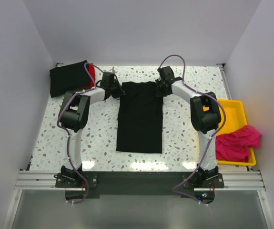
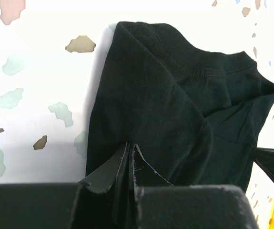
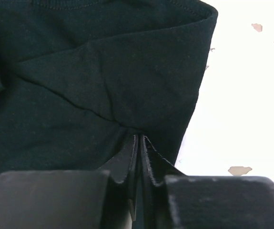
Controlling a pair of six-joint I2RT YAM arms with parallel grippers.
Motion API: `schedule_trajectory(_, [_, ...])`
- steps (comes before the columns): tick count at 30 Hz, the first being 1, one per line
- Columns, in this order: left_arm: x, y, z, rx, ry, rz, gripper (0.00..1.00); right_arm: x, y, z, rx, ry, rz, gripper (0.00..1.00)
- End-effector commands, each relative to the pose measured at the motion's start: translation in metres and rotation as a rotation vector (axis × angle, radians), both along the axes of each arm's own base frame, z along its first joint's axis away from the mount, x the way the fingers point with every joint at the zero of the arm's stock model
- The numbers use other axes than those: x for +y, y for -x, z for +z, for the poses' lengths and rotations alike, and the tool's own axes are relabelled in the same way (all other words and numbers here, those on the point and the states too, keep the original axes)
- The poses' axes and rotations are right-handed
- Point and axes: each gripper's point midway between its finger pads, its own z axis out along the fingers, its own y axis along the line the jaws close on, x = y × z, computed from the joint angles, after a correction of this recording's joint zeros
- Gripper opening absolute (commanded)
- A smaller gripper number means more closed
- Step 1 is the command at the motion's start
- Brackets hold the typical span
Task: Fold and stack the t-shirts
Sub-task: Fold the tshirt
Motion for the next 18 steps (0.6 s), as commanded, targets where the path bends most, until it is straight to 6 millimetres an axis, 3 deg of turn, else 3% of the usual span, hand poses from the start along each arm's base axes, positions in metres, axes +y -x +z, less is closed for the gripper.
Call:
schedule_trajectory(1, [0.017,-0.001,-0.023,0.039,-0.036,0.035,0.08,0.003,-0.005,0.016,-0.039,-0.036,0.001,0.03])
schedule_trajectory(8, [0.018,-0.001,-0.026,0.046,-0.036,0.040,0.08,-0.001,0.006,0.047,-0.077,-0.064,-0.025,0.00])
schedule_trajectory(18, [0.019,0.001,-0.028,0.050,-0.034,0.043,0.08,-0.014,0.023,0.071,-0.098,-0.059,-0.084,0.00])
